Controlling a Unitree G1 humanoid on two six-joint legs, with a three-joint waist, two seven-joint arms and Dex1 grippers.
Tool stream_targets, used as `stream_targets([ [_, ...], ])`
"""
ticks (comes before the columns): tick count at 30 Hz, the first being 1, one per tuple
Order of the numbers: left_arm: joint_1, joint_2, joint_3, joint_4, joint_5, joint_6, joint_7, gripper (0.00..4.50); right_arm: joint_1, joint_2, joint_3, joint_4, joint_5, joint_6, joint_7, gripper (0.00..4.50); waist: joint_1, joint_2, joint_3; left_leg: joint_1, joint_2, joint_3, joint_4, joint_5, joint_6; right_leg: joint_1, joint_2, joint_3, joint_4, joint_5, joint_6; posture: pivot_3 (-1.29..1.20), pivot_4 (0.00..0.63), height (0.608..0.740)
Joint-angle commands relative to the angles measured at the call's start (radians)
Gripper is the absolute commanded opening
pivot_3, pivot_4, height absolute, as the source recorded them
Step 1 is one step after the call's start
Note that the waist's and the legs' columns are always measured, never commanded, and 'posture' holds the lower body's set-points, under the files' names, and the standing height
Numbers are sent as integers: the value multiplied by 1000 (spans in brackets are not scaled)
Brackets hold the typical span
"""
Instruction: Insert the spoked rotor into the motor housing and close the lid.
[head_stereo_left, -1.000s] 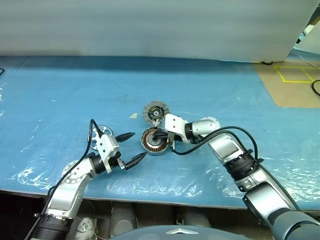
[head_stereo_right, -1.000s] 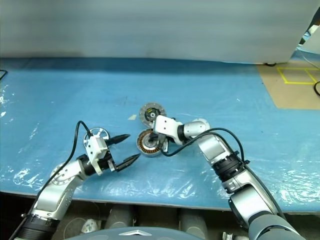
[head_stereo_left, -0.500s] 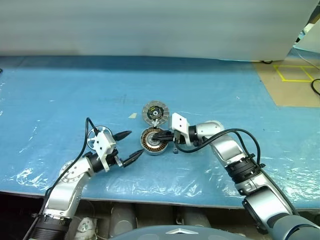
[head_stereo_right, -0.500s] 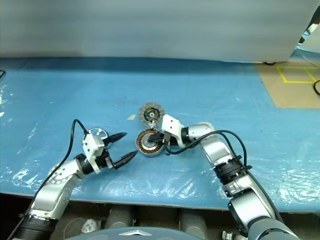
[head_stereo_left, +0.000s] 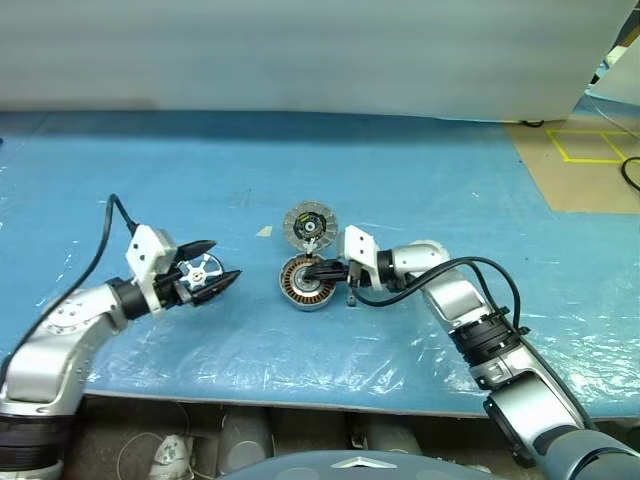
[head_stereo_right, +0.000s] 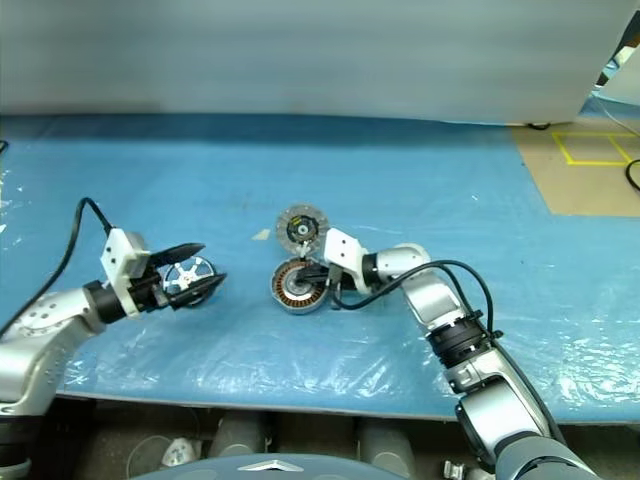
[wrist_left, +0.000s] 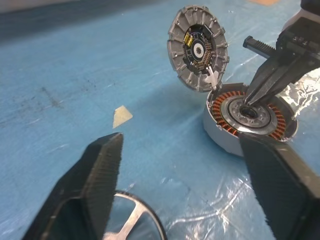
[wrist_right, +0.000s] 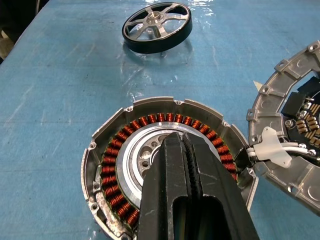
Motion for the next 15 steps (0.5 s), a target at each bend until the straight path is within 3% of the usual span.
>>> stream_targets([
  [1,17,77,58,-8,4,3,-61,2555,3,17,0,-14,2,-8,-16,0,0,0,0,0,0,0,0,0,0,0,0,0,0,0,0,0,150,740],
  [2,19,98,66,2,9,1,-75,2226,5,21,1,-14,1,-8,-20,0,-1,0,0,0,0,0,0,0,0,0,0,0,0,0,0,0,150,740],
  [11,14,224,55,88,99,-97,-229,2226,35,67,12,-22,-4,-7,-63,0,0,0,0,0,0,0,-1,0,-1,0,0,0,-1,0,0,0,150,740],
  [15,0,254,-3,164,225,-226,-261,2226,57,93,20,-18,-11,-18,-85,0,0,0,0,0,0,0,-1,1,-1,0,0,0,-1,0,0,0,150,740],
])
